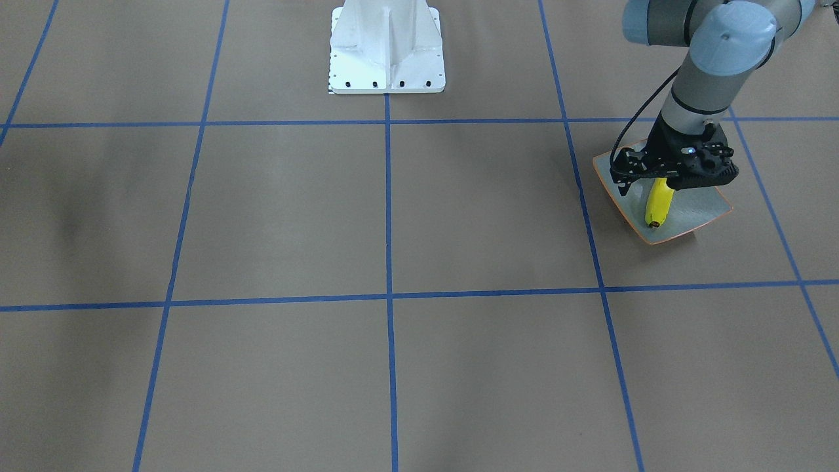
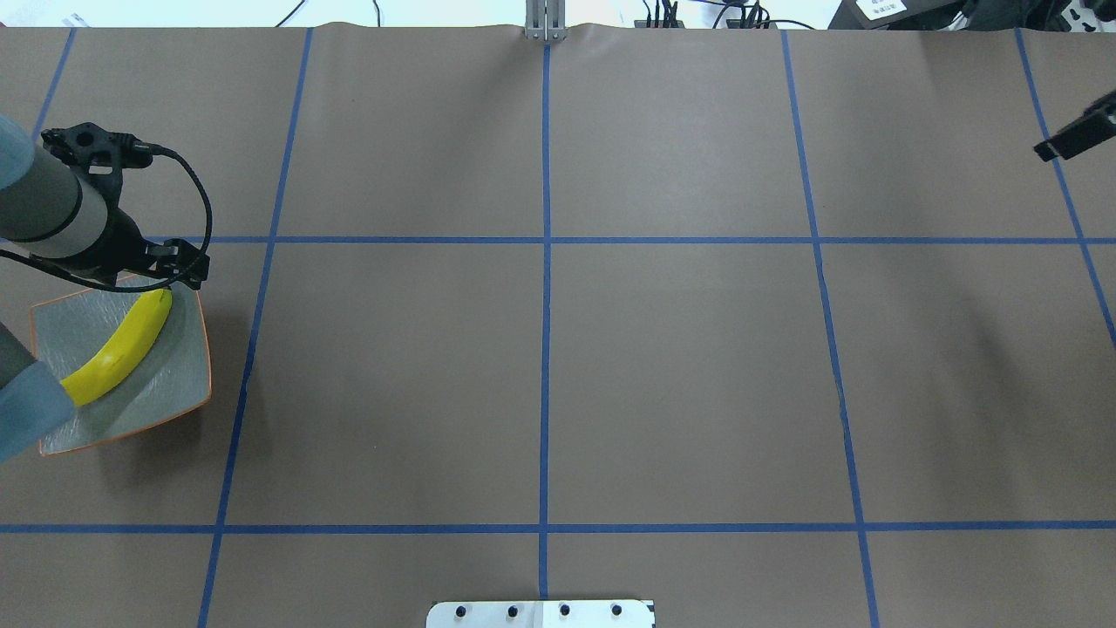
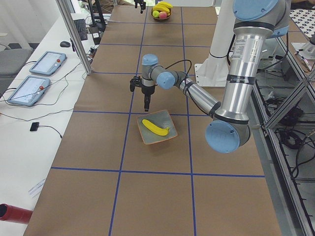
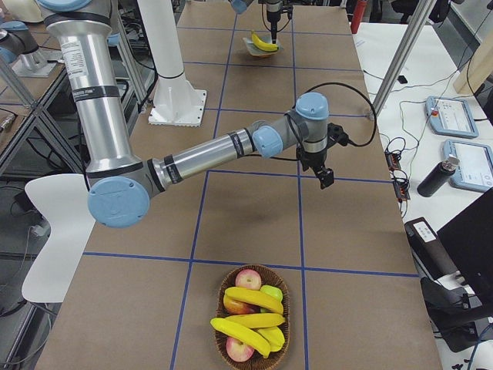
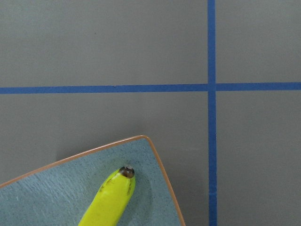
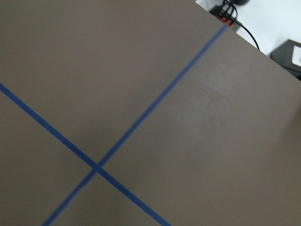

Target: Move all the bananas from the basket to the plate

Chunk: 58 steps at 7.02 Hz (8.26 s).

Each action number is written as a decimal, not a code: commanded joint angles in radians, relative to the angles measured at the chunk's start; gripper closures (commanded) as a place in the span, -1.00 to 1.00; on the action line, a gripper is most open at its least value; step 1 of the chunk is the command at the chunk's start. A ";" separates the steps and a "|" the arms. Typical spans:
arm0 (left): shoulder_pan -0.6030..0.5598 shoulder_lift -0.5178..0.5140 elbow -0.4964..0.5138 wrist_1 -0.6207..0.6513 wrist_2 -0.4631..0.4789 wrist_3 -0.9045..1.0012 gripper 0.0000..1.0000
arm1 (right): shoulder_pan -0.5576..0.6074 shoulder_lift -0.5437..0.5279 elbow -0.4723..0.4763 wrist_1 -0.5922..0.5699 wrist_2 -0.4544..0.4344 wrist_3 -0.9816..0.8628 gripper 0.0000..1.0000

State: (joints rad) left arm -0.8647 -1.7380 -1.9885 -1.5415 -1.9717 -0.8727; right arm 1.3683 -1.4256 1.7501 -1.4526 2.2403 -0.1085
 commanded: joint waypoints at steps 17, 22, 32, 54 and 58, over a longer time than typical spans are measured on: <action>0.036 -0.038 -0.038 -0.045 0.091 0.006 -0.99 | 0.393 -0.328 -0.468 0.419 0.065 0.099 -0.85; 0.044 -0.038 -0.038 -0.045 0.103 0.006 -0.99 | 0.388 -0.354 -0.503 0.472 0.019 0.082 -0.41; 0.047 -0.045 -0.039 -0.045 0.114 0.006 -0.99 | 0.397 -0.349 -0.440 0.475 -0.008 0.073 1.00; 0.084 -0.407 0.010 -0.535 0.062 -0.910 -1.00 | -0.739 0.349 0.071 0.795 -0.419 1.100 1.00; 0.087 -0.408 0.014 -0.554 0.062 -0.968 -1.00 | -0.870 0.381 0.075 0.908 -0.573 1.158 1.00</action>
State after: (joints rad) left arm -0.7785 -2.1463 -1.9775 -2.0907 -1.9098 -1.8351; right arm 0.5195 -1.0502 1.8256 -0.5793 1.6904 1.0426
